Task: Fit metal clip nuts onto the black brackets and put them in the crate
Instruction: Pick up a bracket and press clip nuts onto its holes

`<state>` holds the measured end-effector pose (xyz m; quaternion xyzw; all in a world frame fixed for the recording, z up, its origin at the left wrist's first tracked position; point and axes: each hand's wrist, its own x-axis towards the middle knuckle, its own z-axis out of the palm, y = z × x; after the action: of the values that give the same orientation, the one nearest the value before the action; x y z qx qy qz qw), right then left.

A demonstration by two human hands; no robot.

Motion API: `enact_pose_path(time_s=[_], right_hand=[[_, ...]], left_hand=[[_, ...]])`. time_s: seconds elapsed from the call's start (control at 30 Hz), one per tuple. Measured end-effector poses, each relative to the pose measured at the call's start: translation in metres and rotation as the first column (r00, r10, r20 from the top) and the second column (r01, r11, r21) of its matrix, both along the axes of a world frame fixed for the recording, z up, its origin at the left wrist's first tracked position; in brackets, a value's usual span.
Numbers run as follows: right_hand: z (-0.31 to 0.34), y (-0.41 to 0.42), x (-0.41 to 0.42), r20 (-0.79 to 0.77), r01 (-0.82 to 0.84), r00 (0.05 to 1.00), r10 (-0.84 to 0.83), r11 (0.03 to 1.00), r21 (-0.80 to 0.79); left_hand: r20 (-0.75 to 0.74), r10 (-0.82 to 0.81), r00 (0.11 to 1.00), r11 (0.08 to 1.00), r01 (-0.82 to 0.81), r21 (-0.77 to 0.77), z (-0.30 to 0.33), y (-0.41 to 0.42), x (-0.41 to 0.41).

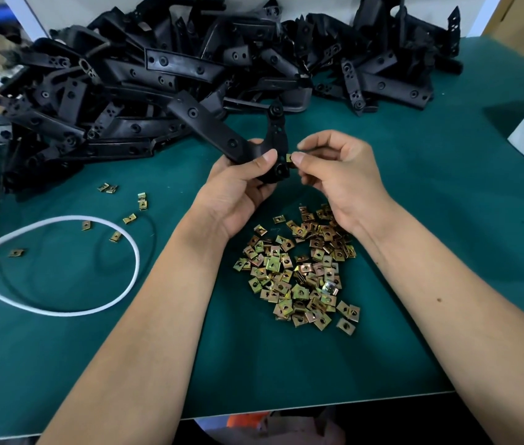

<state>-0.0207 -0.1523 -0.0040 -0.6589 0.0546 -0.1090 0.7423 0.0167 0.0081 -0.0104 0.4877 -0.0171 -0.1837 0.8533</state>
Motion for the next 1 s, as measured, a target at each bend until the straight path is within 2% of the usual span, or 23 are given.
enact_pose_path(time_s=[0.2, 0.4, 0.47, 0.53, 0.6, 0.67, 0.7, 0.77, 0.9, 1.0], right_hand=[[0.0, 0.001, -0.001, 0.035, -0.046, 0.998, 0.047, 0.999, -0.024], [-0.001, -0.003, 0.003, 0.013, -0.035, 0.999, 0.037, 0.985, -0.171], [-0.001, -0.003, 0.004, -0.007, -0.041, 0.999, 0.041, 0.959, -0.28], [0.0, -0.005, 0.004, 0.03, -0.067, 0.995, 0.098, 0.845, -0.531], [0.003, -0.006, 0.001, -0.016, -0.195, 0.961, 0.277, 0.635, -0.747], [0.006, -0.004, -0.003, -0.153, -0.324, 0.907, 0.392, 0.42, -0.848], [0.007, -0.003, -0.003, -0.198, -0.356, 0.89, 0.411, 0.352, -0.866], [0.009, 0.0, -0.004, -0.237, -0.375, 0.879, 0.413, 0.294, -0.879], [0.006, 0.005, -0.005, -0.165, -0.266, 0.92, 0.355, 0.259, -0.928], [0.005, -0.001, -0.003, -0.055, -0.171, 0.958, 0.28, 0.407, -0.897]], left_hand=[[0.019, -0.017, 1.0, 1.0, 0.017, -0.012, -0.001, -0.006, -0.003], [0.049, 0.033, 0.998, 0.999, -0.033, -0.002, 0.001, -0.006, -0.003], [0.028, 0.093, 0.995, 0.995, -0.092, -0.027, 0.003, -0.003, 0.0], [0.001, 0.171, 0.985, 0.984, -0.17, -0.046, 0.004, 0.003, 0.004], [-0.027, 0.242, 0.97, 0.966, -0.244, -0.085, 0.003, 0.01, 0.009], [-0.057, 0.282, 0.958, 0.949, -0.287, -0.127, 0.002, 0.016, 0.012], [-0.07, 0.294, 0.953, 0.944, -0.301, -0.134, 0.002, 0.018, 0.012], [-0.099, 0.322, 0.941, 0.932, -0.334, -0.14, 0.002, 0.018, 0.012], [-0.135, 0.345, 0.929, 0.911, -0.366, -0.192, 0.003, 0.014, 0.012], [-0.097, 0.274, 0.957, 0.944, -0.287, -0.166, 0.003, 0.013, 0.011]])
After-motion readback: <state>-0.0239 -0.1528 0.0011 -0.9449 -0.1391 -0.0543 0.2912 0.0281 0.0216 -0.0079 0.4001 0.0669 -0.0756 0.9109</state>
